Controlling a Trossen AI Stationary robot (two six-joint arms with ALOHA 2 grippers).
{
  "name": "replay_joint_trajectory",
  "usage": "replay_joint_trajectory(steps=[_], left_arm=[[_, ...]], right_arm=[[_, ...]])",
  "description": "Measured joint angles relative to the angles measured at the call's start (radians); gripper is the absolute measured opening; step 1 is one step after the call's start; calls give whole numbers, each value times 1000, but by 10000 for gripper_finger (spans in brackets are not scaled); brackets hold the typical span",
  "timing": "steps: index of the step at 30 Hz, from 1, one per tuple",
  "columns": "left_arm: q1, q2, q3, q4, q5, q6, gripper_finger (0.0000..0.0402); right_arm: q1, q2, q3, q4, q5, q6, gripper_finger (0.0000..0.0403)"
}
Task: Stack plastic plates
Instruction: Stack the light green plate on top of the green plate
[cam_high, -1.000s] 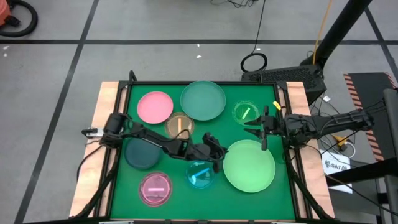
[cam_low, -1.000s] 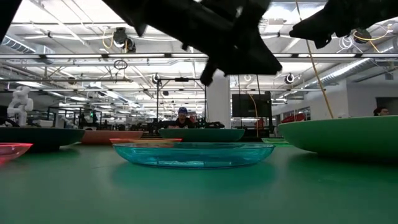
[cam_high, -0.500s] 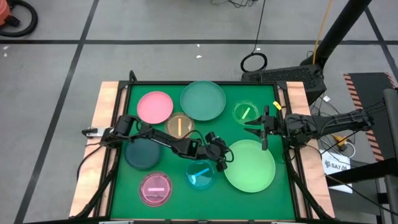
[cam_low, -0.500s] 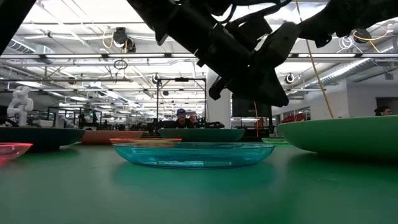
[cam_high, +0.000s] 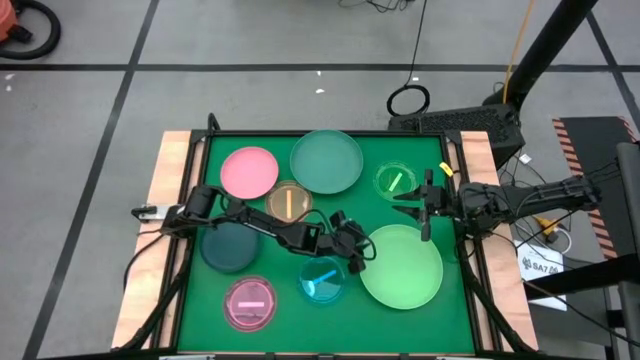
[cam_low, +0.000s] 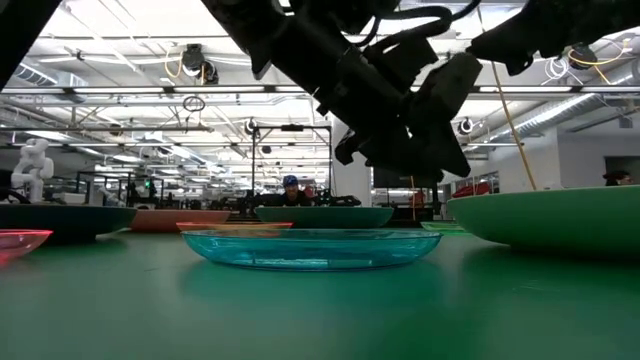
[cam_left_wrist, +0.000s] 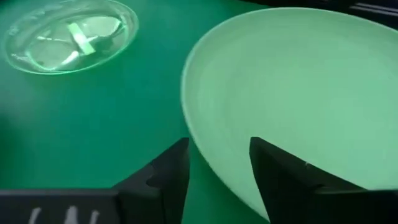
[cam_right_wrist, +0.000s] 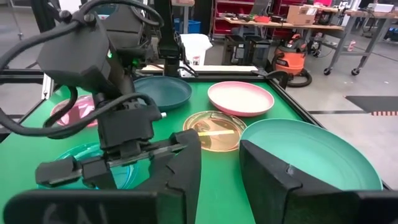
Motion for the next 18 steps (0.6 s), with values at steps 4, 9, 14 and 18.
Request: replay_joint_trajectory(steps=[4, 9, 14, 18], left_arm=[[1, 27, 0, 9, -14, -11, 181], [0, 46, -2, 15, -16, -18, 182], [3, 44, 0, 19, -20, -21, 182], [3, 44, 0, 18, -21, -29, 182]], right_arm=[[0, 1, 0, 0, 0, 0, 102], [0, 0, 0, 0, 2, 0, 102], [0, 1, 0, 0, 2, 0, 102], [0, 1, 0, 0, 2, 0, 102]])
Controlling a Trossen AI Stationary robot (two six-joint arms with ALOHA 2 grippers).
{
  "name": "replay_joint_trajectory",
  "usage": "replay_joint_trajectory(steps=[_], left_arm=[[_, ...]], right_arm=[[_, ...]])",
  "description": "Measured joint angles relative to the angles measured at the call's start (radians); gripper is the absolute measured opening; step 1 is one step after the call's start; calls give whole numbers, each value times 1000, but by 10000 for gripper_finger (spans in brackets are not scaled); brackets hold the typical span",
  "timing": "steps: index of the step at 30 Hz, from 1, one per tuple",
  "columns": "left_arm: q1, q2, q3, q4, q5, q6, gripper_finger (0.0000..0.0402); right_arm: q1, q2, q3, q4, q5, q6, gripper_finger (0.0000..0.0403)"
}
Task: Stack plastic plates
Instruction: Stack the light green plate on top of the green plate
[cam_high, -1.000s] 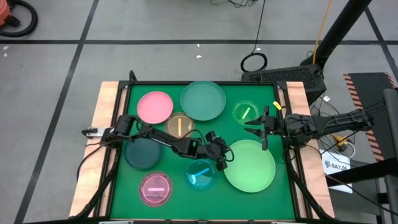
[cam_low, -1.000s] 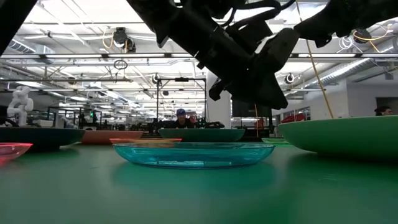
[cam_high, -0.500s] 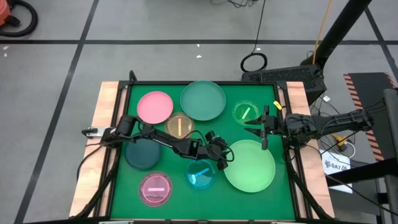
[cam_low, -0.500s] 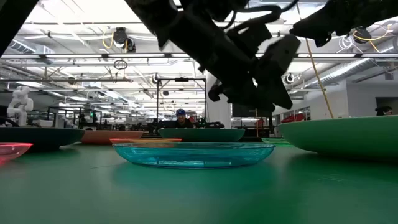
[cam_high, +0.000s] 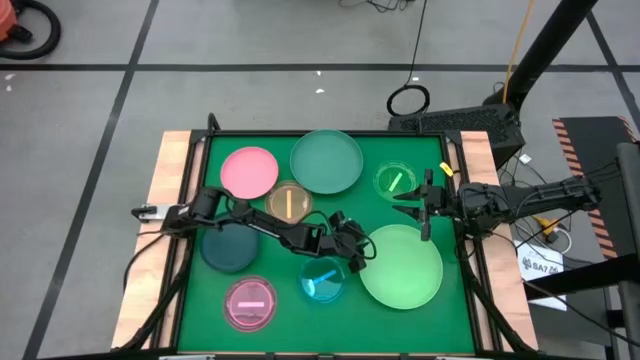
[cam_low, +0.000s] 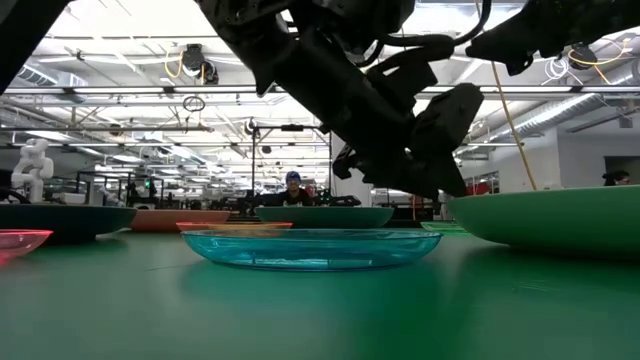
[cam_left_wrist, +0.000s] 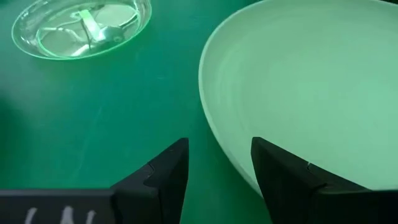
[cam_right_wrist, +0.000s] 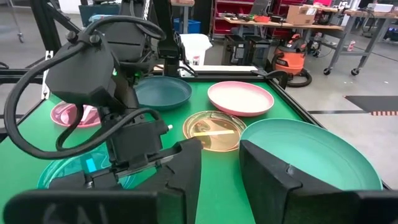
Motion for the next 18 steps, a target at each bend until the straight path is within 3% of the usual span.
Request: replay_joint_trajectory(steps=[18], left_arm=[[3, 37, -1, 64, 14, -34, 182]], right_arm=[[0, 0, 0, 0, 1, 15, 102]])
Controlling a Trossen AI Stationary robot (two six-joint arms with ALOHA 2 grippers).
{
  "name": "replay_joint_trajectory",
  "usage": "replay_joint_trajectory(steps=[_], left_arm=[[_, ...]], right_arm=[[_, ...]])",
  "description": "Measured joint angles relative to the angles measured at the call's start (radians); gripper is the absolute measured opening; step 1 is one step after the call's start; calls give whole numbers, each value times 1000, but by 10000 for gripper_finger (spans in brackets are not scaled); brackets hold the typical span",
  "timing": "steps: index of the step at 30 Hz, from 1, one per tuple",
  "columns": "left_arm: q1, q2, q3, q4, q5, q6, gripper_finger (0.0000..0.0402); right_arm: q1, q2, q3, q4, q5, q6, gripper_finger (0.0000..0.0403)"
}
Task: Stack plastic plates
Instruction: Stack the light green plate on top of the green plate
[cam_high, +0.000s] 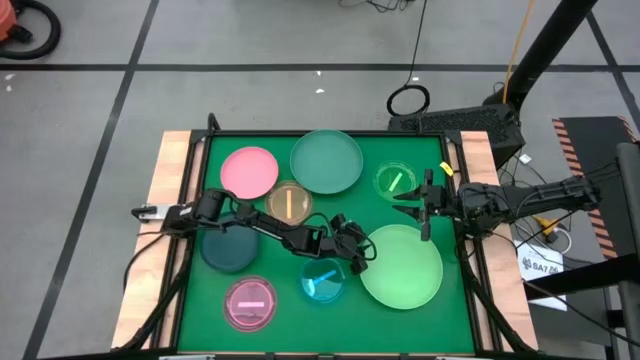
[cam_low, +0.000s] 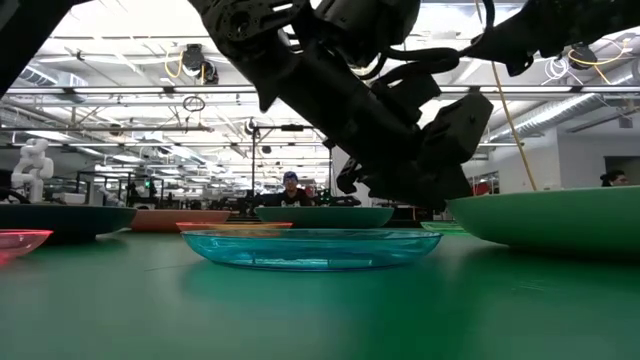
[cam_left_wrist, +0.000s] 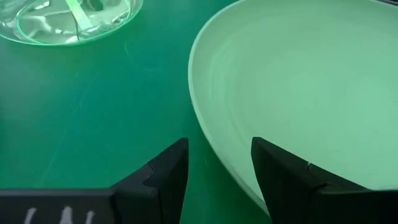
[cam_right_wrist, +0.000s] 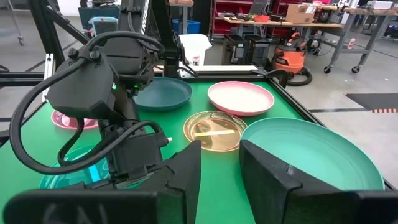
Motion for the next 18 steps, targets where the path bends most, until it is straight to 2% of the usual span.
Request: replay_joint_trajectory(steps=[18], left_arm=[[-10, 21, 2, -1, 12, -34, 182]], right_arm=[[-1, 0, 0, 2, 2, 10, 102]])
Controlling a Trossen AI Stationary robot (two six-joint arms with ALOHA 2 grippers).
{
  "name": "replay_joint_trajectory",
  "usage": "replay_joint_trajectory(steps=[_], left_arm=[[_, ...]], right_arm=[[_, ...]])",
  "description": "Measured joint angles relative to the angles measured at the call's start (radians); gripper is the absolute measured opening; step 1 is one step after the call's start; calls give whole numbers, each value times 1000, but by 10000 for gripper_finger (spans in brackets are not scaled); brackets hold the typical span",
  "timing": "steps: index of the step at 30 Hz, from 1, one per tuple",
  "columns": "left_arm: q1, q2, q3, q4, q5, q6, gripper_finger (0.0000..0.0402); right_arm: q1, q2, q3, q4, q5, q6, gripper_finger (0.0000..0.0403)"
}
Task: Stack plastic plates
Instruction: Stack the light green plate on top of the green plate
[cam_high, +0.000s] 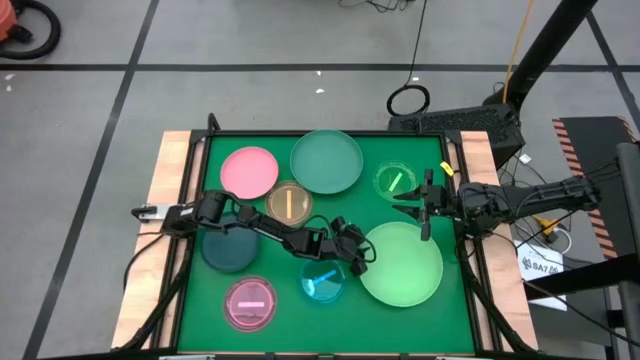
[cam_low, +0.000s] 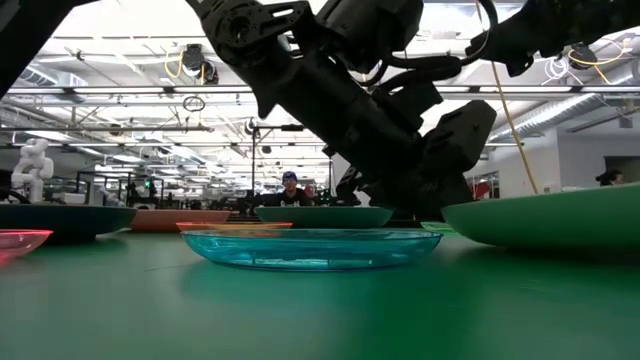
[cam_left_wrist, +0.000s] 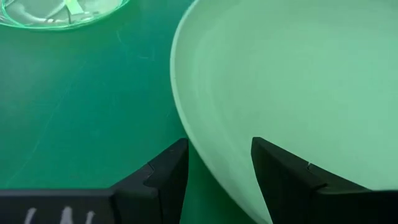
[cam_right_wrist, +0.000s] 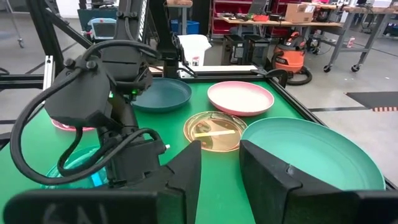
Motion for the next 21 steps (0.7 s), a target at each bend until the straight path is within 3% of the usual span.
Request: replay_joint_trajectory(steps=[10, 21], left_arm=[[-20, 1, 0, -12, 9, -53, 175], [-9, 2, 0, -39, 0, -97, 54]], right_arm=[[0, 0, 0, -2, 2, 0, 102], [0, 0, 0, -3, 2, 13, 102]])
